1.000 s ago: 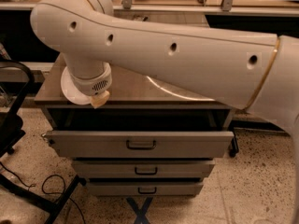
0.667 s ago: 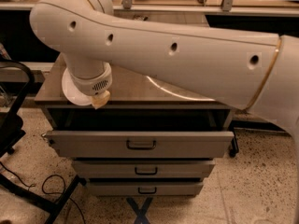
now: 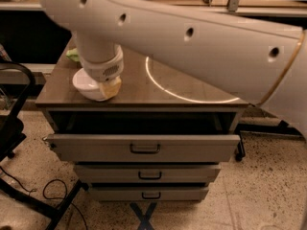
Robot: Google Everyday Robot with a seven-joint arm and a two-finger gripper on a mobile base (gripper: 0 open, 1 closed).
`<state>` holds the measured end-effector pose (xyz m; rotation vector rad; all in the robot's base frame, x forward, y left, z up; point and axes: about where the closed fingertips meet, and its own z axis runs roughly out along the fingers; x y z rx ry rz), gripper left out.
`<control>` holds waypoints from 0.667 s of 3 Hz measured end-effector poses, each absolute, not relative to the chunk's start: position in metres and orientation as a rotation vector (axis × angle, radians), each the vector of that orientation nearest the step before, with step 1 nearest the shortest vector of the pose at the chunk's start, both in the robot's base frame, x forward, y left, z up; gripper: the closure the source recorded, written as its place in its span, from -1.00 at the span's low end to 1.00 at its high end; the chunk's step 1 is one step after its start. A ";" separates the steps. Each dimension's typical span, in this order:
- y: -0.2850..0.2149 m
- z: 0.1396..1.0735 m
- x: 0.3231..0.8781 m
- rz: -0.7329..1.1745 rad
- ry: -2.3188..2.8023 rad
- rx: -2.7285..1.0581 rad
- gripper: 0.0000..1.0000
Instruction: Move white bowl near rxbar chocolate
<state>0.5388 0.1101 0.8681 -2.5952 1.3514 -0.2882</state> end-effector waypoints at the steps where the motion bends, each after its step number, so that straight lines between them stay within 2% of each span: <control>1: 0.079 0.909 0.571 -0.322 1.406 -2.585 1.00; 2: 0.052 0.947 0.607 -0.357 1.455 -2.564 1.00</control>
Offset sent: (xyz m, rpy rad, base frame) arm 0.1181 -0.0951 0.1583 -0.0123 -0.0597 -0.1522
